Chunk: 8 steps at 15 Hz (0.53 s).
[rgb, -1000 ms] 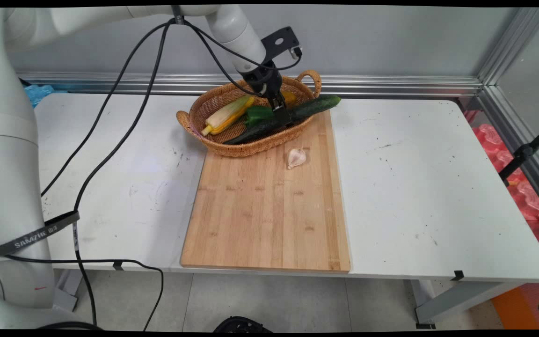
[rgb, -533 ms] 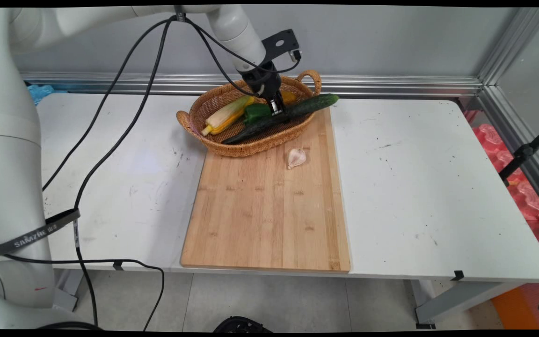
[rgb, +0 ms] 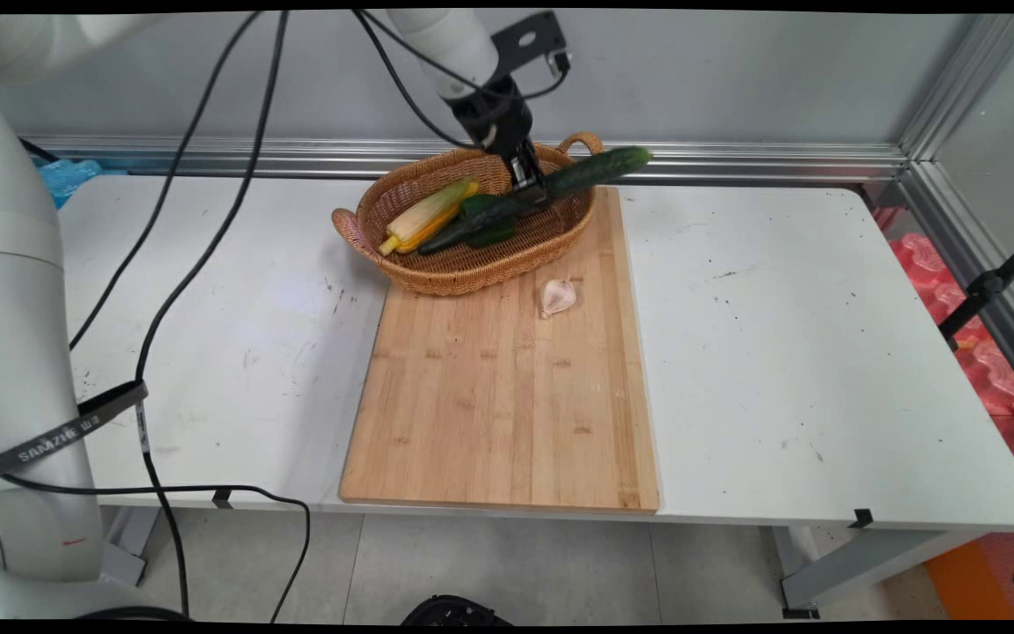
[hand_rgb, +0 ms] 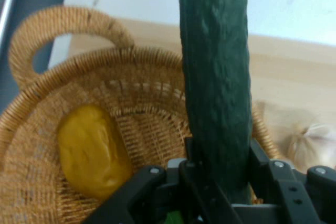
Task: Place the picked object on the cutting board
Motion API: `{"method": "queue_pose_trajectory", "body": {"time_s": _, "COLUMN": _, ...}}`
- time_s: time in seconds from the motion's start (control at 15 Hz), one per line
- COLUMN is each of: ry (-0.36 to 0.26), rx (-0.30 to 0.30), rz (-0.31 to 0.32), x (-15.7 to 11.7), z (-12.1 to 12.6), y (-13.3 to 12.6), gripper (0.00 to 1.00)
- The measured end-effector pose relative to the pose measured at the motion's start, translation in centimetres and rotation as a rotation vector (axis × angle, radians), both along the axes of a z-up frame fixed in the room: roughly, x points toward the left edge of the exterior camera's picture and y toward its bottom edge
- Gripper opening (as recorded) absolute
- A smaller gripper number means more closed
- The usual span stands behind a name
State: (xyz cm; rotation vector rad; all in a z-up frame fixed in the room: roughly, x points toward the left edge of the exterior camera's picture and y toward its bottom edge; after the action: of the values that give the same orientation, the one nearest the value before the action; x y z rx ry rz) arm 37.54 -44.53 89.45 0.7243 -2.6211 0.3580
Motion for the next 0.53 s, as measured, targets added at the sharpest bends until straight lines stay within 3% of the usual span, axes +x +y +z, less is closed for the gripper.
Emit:
{"method": "queue_pose_trajectory", "body": {"time_s": 0.27, "ry": 0.017, "rx": -0.027, "rz": -0.019, "x": -0.6, "z": 3.9, "y": 2.0, "gripper": 0.0}}
{"method": "queue_pose_trajectory", "body": {"time_s": 0.53, "ry": 0.032, "rx": -0.012, "rz": -0.025, "x": -1.7, "z": 6.3, "y": 5.2, "gripper": 0.0}}
